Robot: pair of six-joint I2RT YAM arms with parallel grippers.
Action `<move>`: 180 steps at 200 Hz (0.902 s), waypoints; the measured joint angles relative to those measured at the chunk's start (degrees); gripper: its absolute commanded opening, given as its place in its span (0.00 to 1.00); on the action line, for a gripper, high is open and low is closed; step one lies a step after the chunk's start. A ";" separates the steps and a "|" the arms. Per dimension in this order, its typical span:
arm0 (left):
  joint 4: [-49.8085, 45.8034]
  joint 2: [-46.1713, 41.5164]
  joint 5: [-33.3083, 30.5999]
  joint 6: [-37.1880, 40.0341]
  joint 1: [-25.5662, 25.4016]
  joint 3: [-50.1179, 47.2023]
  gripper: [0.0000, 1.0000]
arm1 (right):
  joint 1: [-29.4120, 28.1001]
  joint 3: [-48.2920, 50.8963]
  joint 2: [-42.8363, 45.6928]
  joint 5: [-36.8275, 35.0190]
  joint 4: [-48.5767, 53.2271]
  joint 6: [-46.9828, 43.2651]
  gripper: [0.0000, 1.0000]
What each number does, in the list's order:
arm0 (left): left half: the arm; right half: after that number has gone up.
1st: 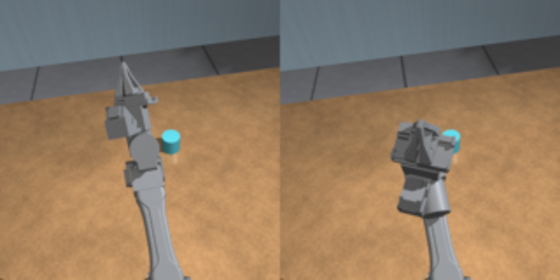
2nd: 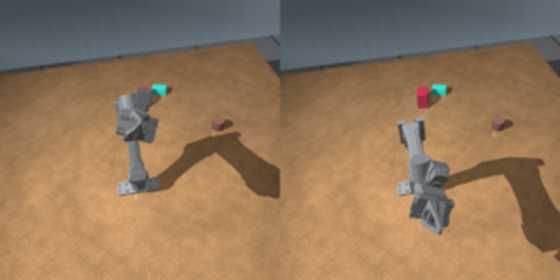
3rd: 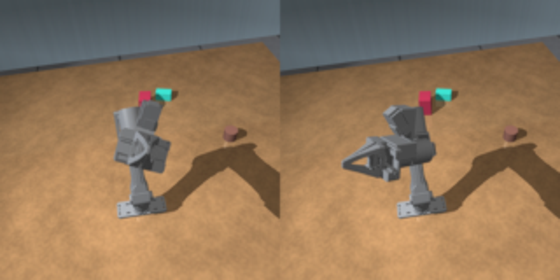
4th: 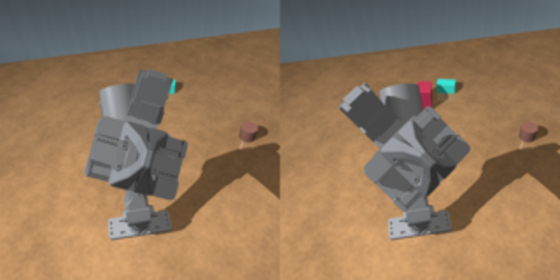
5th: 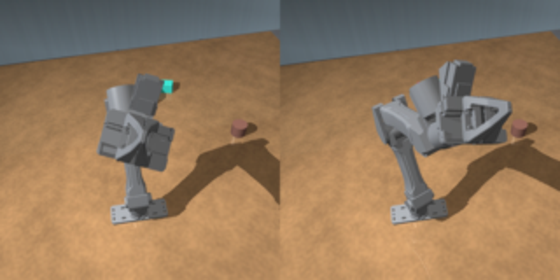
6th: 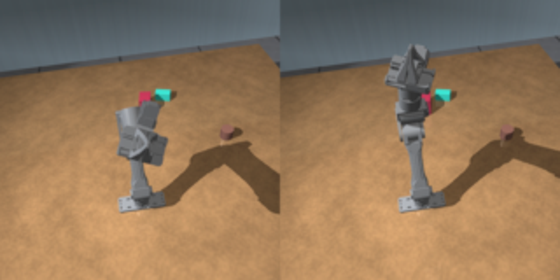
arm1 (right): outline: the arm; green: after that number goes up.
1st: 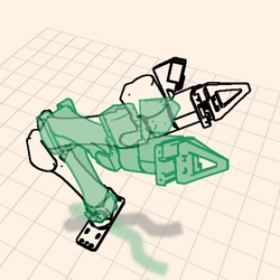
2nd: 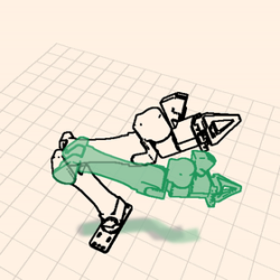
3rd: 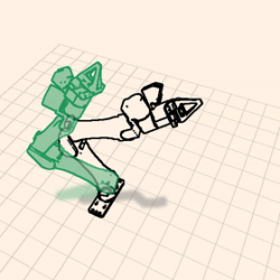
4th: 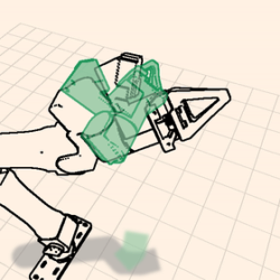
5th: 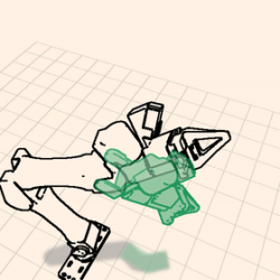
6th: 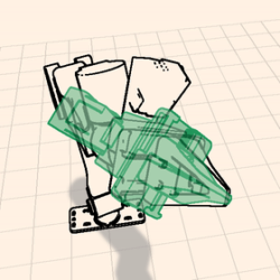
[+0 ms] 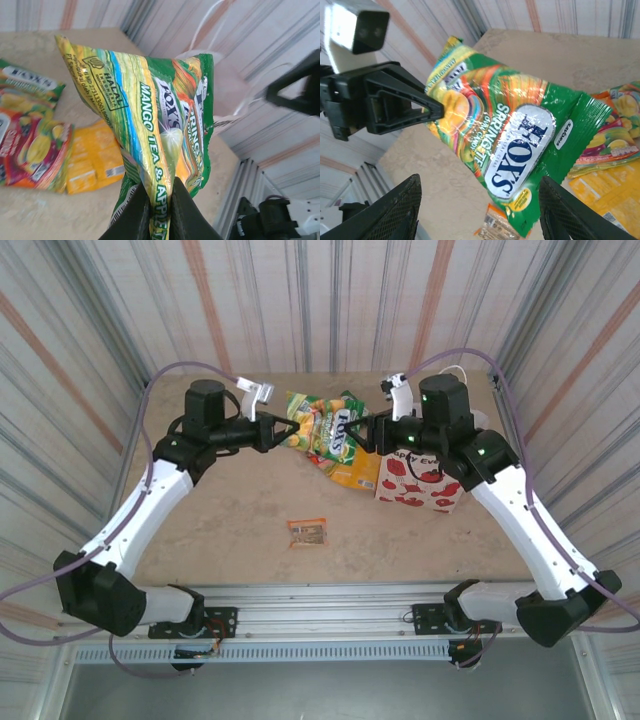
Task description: Place the snacks into the paper bag
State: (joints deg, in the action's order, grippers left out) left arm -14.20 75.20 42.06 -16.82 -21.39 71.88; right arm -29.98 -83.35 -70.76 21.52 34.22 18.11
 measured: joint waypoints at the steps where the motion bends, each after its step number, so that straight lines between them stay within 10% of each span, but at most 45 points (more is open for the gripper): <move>1: 0.15 -0.02 0.11 -0.09 0.00 0.00 0.00 | 0.02 0.00 -0.09 0.04 -0.04 0.02 0.63; 126: 14.29 -2.67 4.61 -7.39 -0.52 0.00 0.00 | 3.50 0.15 -0.85 4.68 -3.89 5.66 0.63; 180: 15.80 -2.62 4.70 -8.04 -2.27 0.07 0.00 | 3.87 0.90 -0.85 10.54 -8.61 7.15 0.27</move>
State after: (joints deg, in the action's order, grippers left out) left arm 1.61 72.58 46.76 -24.86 -23.66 71.94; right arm -26.11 -82.46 -71.61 32.05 25.61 25.26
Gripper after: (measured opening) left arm 0.123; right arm 0.365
